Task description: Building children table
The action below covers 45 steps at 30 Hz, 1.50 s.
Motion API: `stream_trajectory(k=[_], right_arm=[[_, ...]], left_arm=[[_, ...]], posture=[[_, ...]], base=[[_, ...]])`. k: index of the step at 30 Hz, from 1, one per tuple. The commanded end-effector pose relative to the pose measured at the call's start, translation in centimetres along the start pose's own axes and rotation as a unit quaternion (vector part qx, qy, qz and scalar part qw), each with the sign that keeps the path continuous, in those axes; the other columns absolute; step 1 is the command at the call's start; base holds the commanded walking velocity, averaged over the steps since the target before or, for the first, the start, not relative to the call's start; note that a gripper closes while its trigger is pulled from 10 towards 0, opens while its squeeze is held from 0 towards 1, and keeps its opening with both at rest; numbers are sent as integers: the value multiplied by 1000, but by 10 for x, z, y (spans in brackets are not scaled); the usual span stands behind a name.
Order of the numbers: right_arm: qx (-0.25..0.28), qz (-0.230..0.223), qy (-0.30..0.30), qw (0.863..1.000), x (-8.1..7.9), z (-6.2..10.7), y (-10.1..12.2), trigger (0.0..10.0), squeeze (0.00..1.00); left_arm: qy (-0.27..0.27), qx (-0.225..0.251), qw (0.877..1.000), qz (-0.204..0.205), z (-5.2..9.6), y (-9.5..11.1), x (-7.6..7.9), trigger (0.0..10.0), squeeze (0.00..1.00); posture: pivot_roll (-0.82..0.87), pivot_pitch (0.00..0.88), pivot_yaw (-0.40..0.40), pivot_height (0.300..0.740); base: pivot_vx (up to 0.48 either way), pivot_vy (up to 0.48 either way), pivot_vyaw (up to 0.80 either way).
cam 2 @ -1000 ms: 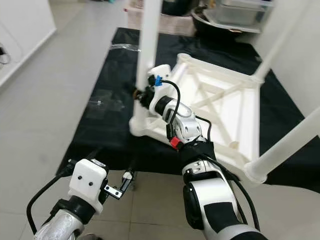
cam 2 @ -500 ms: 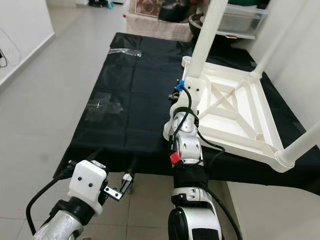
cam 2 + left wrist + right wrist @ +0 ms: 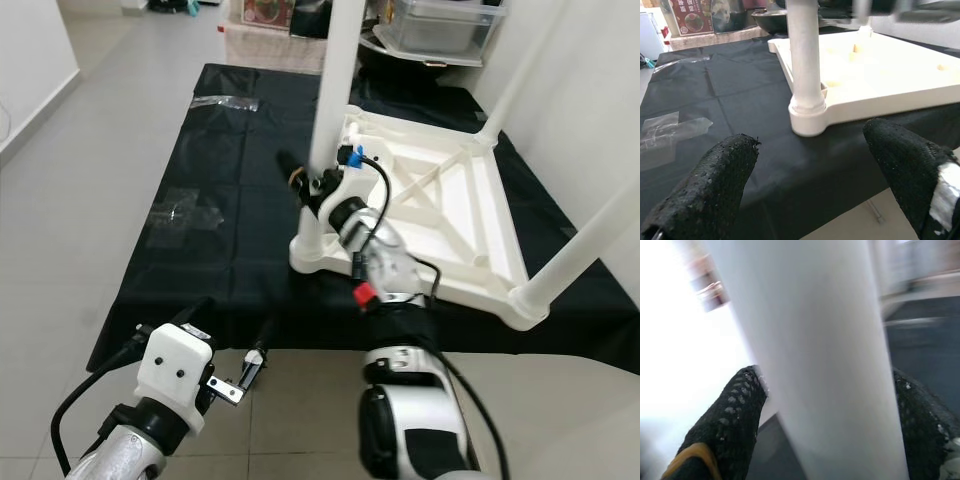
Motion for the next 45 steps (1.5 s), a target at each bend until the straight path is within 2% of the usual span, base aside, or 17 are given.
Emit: stream_trajectory(k=[1, 6, 11, 12, 22, 23, 24, 25, 27, 28, 31, 33, 34, 38, 43, 44, 45], right_arm=[[-9, -24, 85, 996, -28, -8, -11, 10000, 0], [-29, 5, 241, 970, -54, -1, -20, 10000, 0], [-25, -9, 274, 961, -60, 0, -19, 9373, 0], [-19, -12, 289, 957, -63, 0, -17, 0, 0], [-14, 13, 177, 984, -43, -18, -17, 0, 0], [-27, 28, 85, 996, -25, -23, -20, 0, 0], [-27, 28, 85, 996, -25, -23, -20, 0, 0], [-54, 43, -41, 997, 0, -24, -26, 0, 0], [-130, 65, -285, 947, 48, 0, -44, 0, 0], [-130, 65, -285, 947, 48, 0, -44, 0, 0], [-182, 81, -468, 861, 78, 45, -51, 0, 0], [-182, 81, -468, 861, 78, 45, -51, 0, 0], [-184, 83, -509, 837, 82, 57, -49, 0, 0], [-182, 78, -559, 805, 79, 67, -42, 0, 0], [-172, 69, -556, 810, 72, 54, -38, 0, 0], [-152, 64, -543, 824, 68, 43, -34, 10000, 0], [-139, 60, -538, 829, 65, 36, -31, 10000, 0]], left_arm=[[-3, -5, 1000, 0, 0, -3, 2, 10000, 0], [-3, -5, 1000, -2, 0, -3, 1, 10000, 0], [-2, -4, 1000, -2, 0, -3, 1, 10000, 0], [-2, -5, 1000, -2, 0, -3, 1, 10000, 0], [-1, -4, 1000, -2, 0, -3, 1, 10000, 0], [-1, -5, 1000, -1, 0, -3, 1, 10000, 0], [-1, -5, 1000, -1, 0, -3, 1, 10000, 0], [-2, -5, 1000, -1, 0, -3, 1, 10000, 0], [-2, -5, 1000, 0, -1, -3, 1, 10000, 0], [-2, -5, 1000, 0, -1, -3, 1, 10000, 0], [-3, -5, 1000, 0, -1, -3, 1, 10000, 0], [-3, -5, 1000, 0, -1, -3, 1, 10000, 0], [-3, -5, 1000, 0, -1, -3, 2, 10000, 0], [-4, -5, 1000, -1, -1, -3, 1, 10000, 0], [-4, -5, 1000, -1, -1, -3, 1, 10000, 0], [-4, -4, 1000, -1, -1, -3, 1, 10000, 0], [-4, -4, 1000, 0, -1, -3, 1, 10000, 0]], posture=[[170, 99, -112, 740], [174, 104, -114, 740], [172, 106, -112, 740], [174, 106, -113, 740], [170, 109, -111, 740], [165, 110, -111, 740], [165, 110, -111, 740], [165, 109, -112, 740], [163, 110, -109, 740], [163, 110, -109, 740], [165, 111, -107, 740], [165, 111, -107, 740], [163, 110, -107, 740], [161, 111, -108, 740], [161, 111, -107, 740], [161, 110, -109, 740], [160, 112, -105, 740]], base=[[0, 0, 0], [0, 0, 0], [0, 0, 0], [0, 0, 0], [0, 0, 0], [0, 0, 0], [0, 0, 0], [0, 0, 0], [0, 0, 0], [0, 0, 0], [0, 0, 0], [0, 0, 0], [0, 0, 0], [0, 0, 0], [0, 0, 0], [0, 0, 0], [0, 0, 0]])
Point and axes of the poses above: a point about 5 cm out from each wrist's last joint towards the gripper, its own z axis pointing back from the gripper into the wrist, its own y axis along the axis of the wrist's last joint, x = y × z, the point moved 4 cm from there along -z, pointing out of the wrist towards the gripper, and after that the axes turned 15 degrees about z, right-handed, at the moved point
